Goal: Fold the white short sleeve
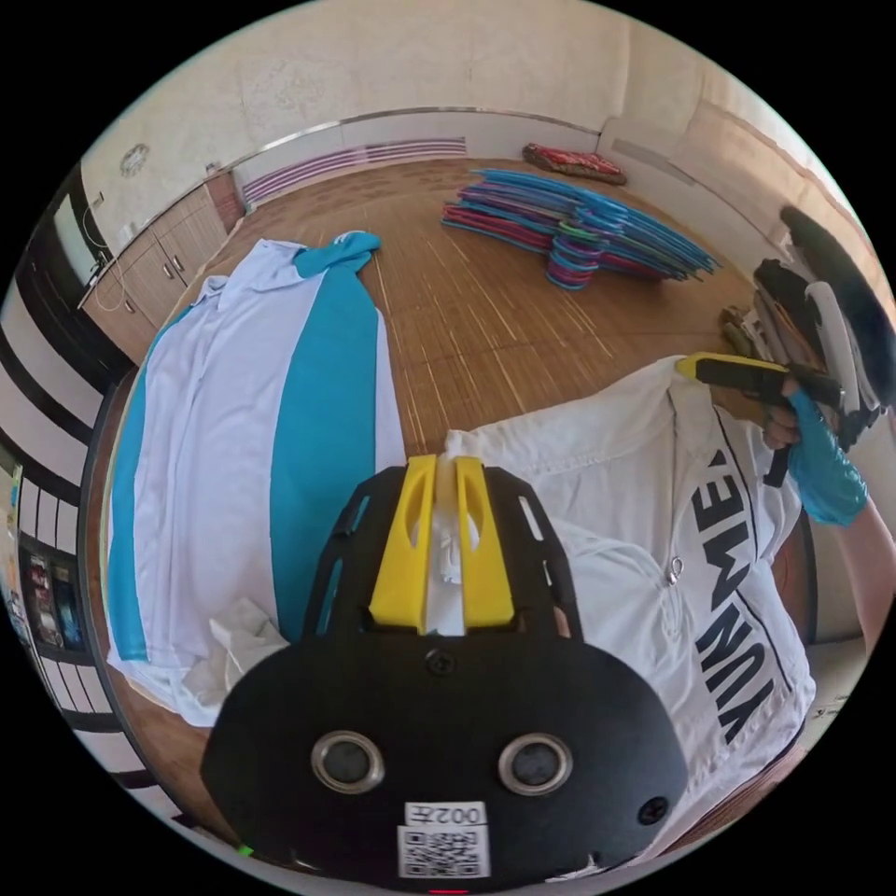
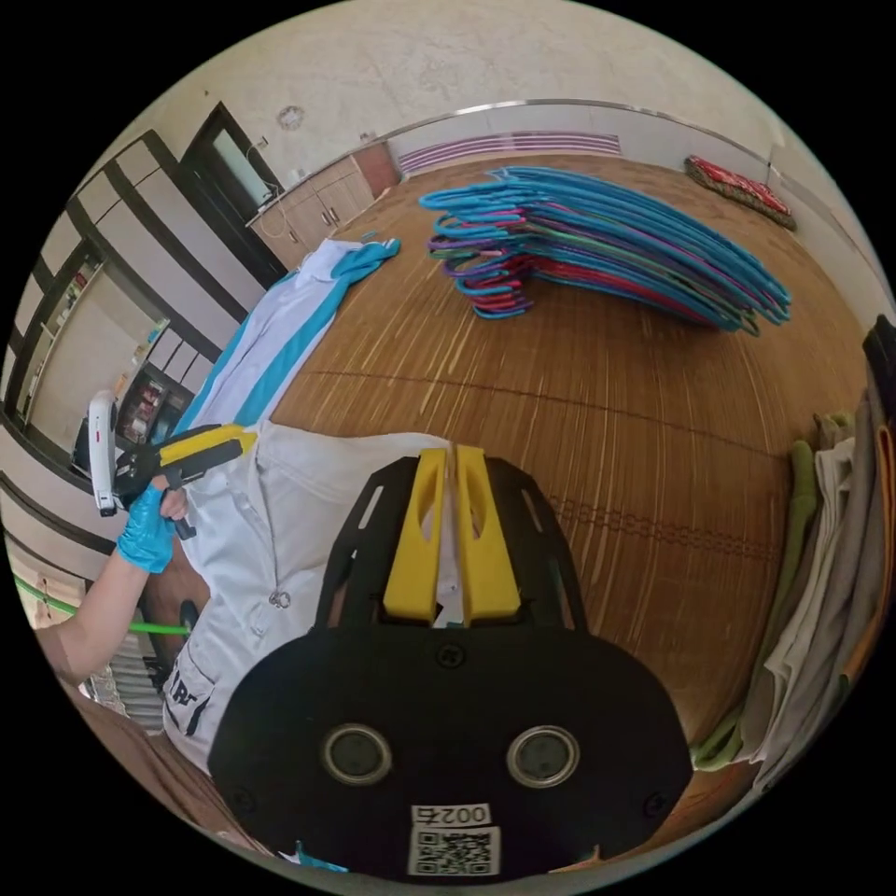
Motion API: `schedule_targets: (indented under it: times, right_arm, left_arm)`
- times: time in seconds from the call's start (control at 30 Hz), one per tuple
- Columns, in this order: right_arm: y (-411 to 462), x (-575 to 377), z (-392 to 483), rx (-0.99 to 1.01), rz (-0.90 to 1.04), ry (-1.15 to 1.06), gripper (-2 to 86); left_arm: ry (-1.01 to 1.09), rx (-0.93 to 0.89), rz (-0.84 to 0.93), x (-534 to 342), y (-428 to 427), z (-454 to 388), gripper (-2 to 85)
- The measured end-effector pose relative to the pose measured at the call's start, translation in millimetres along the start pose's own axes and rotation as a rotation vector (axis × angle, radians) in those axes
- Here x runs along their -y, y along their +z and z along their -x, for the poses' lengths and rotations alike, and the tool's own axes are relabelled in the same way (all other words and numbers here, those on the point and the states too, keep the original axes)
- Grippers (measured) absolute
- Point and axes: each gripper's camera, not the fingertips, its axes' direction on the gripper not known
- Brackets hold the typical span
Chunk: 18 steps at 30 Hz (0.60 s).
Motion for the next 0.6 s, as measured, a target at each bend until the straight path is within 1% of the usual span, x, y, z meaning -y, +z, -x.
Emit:
schedule_targets:
  times: [0.1, 0.23, 0.3, 0.43, 0.53, 0.6]
  right_arm:
    - [-3.4, -1.3, 7.8, 0.019, -0.044, -0.04, 5.3]
    - [-7.3, -5.6, 31.5, -0.097, -0.061, -0.132, 6.7]
    - [-4.6, -9.6, 50.1, -0.103, -0.066, -0.188, 7.1]
    - [25.4, -19.8, 116.1, 0.01, -0.012, -0.355, 9.1]
    - [58.2, -30.5, 175.4, 0.108, 0.041, -0.488, 12.4]
    - [79.0, -39.4, 210.0, 0.135, 0.06, -0.553, 13.6]
  left_arm:
    - [0.002, -0.037, -0.022, -0.2, -3.1, 10.1, 1.3]
    - [-0.002, -0.051, -0.022, -2.4, -7.4, 28.6, 4.3]
    - [0.005, -0.061, -0.007, -5.1, -4.8, 35.1, 5.2]
    - [-0.017, -0.106, 0.048, -13.1, 12.7, 47.5, 5.6]
    - [-0.028, -0.165, 0.067, -15.6, 26.7, 52.1, 3.5]
    - [-0.028, -0.198, 0.061, -15.8, 31.5, 53.6, 1.8]
